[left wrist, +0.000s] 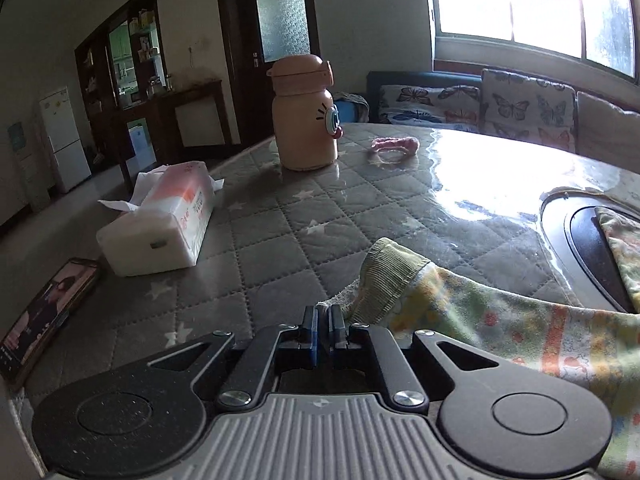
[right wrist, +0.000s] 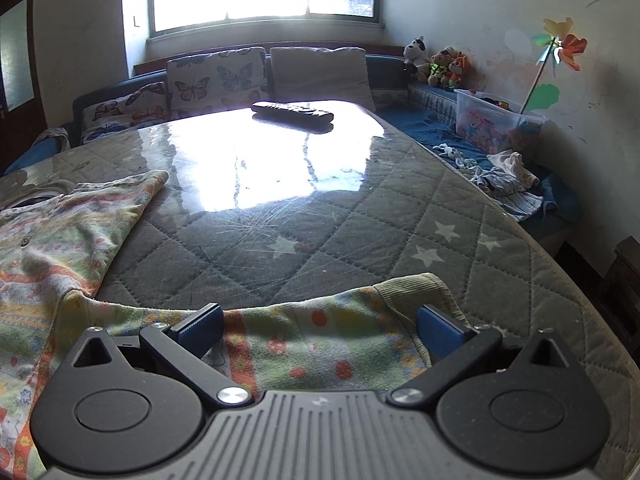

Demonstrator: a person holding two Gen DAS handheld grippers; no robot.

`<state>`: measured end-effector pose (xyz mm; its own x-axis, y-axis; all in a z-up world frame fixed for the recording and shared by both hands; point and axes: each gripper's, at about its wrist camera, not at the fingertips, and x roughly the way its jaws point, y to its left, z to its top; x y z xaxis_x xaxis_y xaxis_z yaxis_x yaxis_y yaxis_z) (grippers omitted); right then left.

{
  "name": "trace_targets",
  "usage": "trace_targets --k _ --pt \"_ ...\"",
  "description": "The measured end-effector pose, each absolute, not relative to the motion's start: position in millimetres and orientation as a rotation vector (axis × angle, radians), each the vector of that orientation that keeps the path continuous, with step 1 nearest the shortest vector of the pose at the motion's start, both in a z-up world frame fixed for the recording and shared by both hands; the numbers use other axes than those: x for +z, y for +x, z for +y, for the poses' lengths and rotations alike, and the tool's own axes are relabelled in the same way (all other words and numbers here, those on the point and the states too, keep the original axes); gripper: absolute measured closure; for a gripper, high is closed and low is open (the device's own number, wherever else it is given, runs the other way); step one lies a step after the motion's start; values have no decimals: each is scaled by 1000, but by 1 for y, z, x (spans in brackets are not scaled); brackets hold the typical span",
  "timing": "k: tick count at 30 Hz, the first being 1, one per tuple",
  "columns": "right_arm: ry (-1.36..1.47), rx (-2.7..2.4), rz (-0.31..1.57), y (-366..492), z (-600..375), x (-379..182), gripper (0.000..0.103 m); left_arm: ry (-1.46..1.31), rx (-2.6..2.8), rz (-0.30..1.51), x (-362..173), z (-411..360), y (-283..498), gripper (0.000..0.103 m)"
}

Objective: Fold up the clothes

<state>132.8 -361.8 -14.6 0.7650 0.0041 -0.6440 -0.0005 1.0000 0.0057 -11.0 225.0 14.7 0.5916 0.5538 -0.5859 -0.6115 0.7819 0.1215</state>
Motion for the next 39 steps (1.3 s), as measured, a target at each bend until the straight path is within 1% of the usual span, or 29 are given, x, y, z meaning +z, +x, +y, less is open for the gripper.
trace_targets --k 1,2,5,10,15,21,26,35,39 --pt "6 0 700 132 -362 -14 0 -86 683 655 15 225 -10 93" --pt "9 -4 698 131 -361 -13 0 -77 688 662 16 225 -9 90" --pt "18 3 678 122 -360 -7 0 -69 713 659 21 226 -13 75" --pt "14 88 646 106 -346 11 0 -41 642 622 39 209 -17 74" --pt "-23 209 632 98 -310 19 0 12 424 609 47 161 0 74" --pt "-58 254 655 96 -284 7 0 84 198 620 40 94 28 74" --pt "-51 242 698 93 -287 -10 0 156 88 631 27 56 39 74" --pt "-82 242 692 89 -286 -12 0 242 -29 635 16 19 33 74" --pt "-83 276 687 83 -280 -2 0 283 -81 623 13 6 28 74"
